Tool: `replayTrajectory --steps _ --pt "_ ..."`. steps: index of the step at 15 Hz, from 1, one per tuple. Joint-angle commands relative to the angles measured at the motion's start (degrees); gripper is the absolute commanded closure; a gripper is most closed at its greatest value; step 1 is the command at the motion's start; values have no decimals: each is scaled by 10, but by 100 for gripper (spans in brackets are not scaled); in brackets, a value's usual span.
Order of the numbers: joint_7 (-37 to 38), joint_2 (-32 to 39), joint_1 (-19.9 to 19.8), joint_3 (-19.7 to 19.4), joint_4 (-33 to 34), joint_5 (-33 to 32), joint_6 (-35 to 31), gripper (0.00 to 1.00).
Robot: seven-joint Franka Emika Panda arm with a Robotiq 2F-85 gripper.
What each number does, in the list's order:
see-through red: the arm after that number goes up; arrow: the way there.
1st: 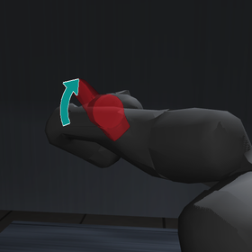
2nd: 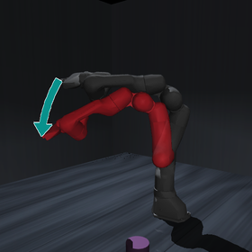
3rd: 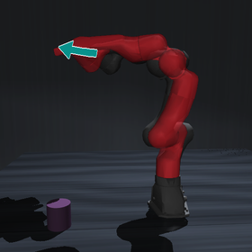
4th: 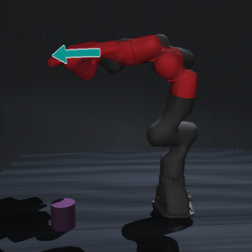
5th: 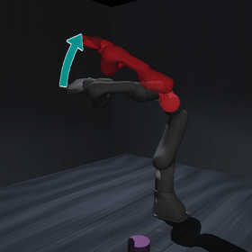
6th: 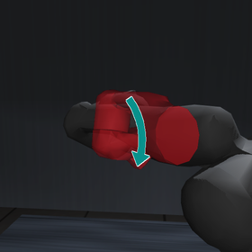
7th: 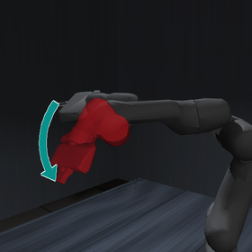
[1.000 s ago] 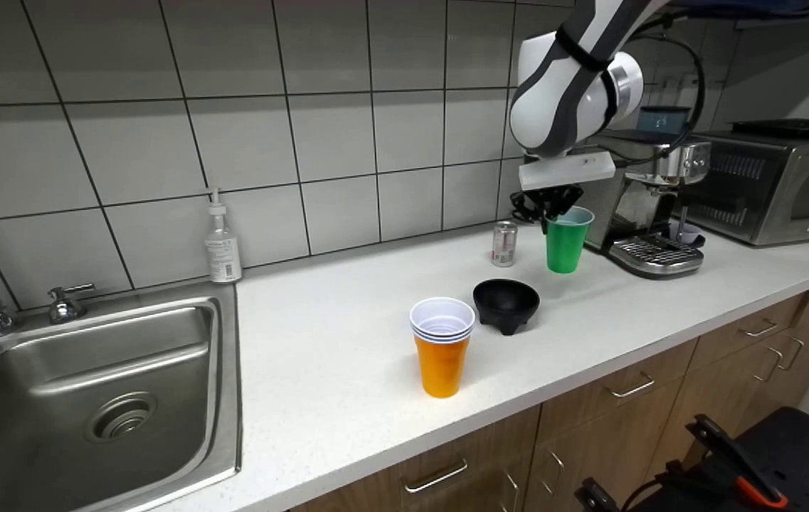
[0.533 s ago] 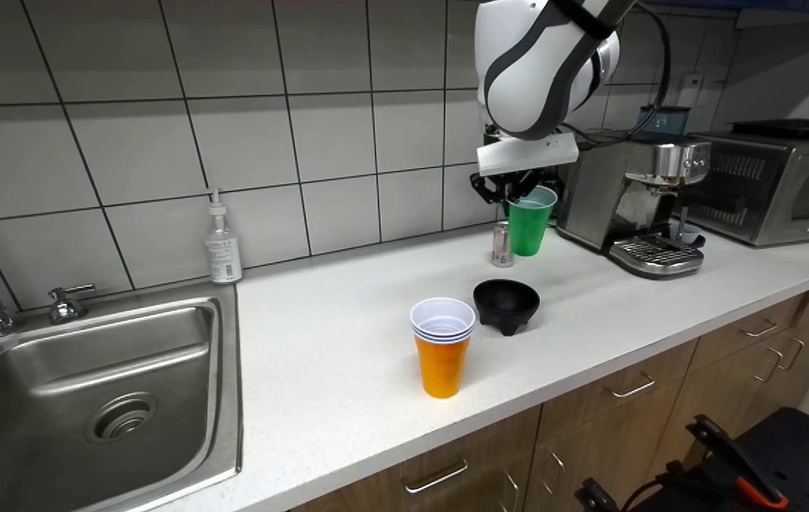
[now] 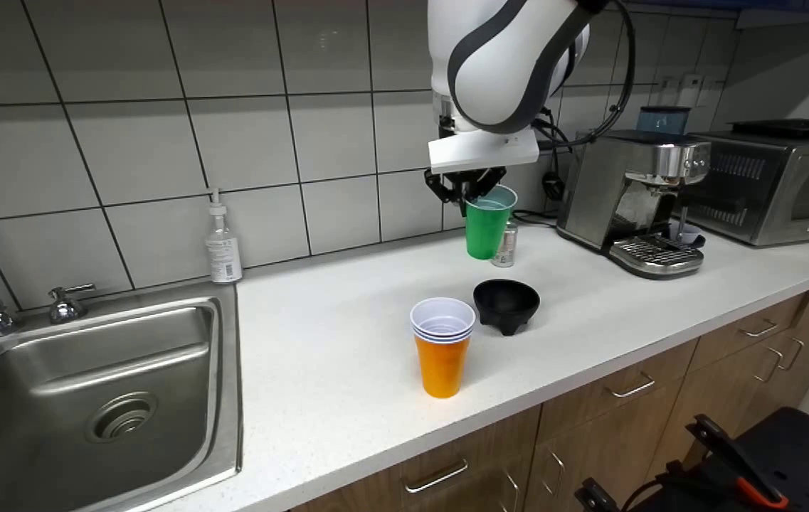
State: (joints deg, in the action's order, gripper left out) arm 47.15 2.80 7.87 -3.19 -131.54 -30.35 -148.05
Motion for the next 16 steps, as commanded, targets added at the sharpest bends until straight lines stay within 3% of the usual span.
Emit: replayTrajectory --steps 1,16 --pt "30 -23 0 33 -7 -5 24 99" --pt "47 -43 26 120 19 11 131 99"
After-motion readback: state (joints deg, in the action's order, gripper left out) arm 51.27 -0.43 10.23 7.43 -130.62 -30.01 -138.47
